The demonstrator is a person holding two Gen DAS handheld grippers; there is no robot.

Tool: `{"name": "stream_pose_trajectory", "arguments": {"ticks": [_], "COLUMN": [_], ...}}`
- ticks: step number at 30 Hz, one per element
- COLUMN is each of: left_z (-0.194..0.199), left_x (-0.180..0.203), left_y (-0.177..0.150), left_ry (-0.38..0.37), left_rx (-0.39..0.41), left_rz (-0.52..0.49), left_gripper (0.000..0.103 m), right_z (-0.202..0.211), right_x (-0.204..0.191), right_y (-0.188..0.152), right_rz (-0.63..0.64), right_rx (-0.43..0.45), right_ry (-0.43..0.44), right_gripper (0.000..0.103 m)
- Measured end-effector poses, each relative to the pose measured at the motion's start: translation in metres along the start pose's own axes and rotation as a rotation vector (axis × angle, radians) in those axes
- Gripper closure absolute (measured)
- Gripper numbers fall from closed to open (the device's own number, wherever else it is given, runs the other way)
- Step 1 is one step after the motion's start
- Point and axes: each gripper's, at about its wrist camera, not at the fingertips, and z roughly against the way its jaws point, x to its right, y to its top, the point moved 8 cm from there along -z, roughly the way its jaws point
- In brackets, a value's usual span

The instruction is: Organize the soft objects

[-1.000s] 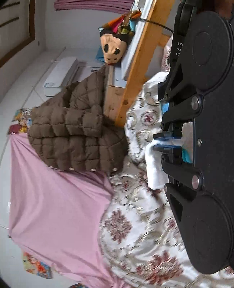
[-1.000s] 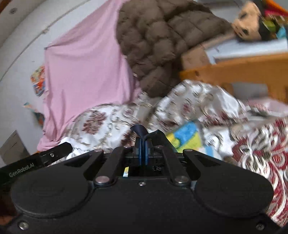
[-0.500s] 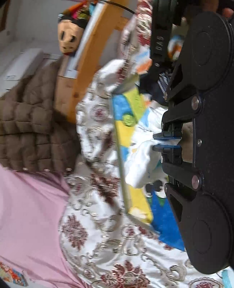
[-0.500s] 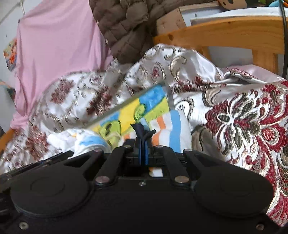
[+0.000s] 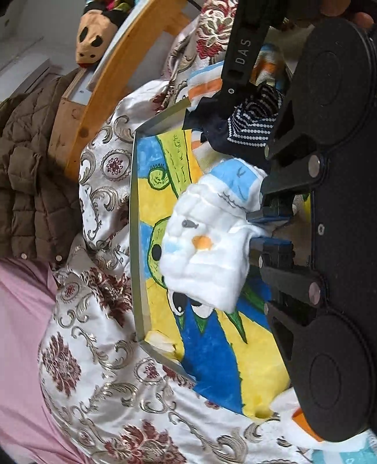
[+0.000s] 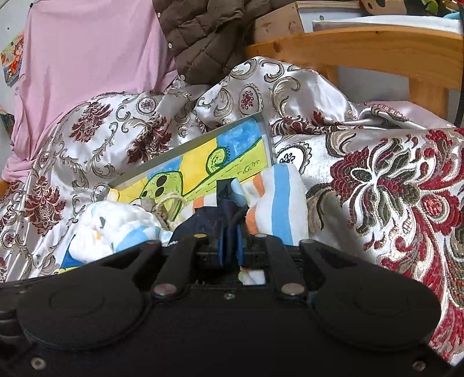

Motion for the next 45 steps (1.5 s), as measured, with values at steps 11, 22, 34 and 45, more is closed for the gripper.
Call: {"name": "stream_pose_trajectory", "arguments": {"ticks": [11,22,34,45], "left_z": [0.035,0.098,0.192,0.26], "left_x": [-0.006,-0.017,-0.025,-0.05], "left_y": [-0.003,0.005,0.003,-0.034], "left_ry": [0.013,0.021,-0.01,-0.021], "left_rx": [0.028,0.147,0.305,0.376], "left_rz": [0.014,0.073,0.087,0.063], "left_gripper": [0.056,0.027,0.009,0.002], "right_z": [0.03,0.102,0.195,0.26], "right_x": [-0.005,-0.004,-0.03,-0.067], "right_y": [0.013,0.035,0.018,-0.03], "right_rz": [0.008,-0.008,0.079,0.171], "right_rx": [0.053,0.164,0.308,0.387], "right_ry": [0.051,0.133,0.112,0.101], "right_gripper": [0.037,0.003,0.001,0.001]}}
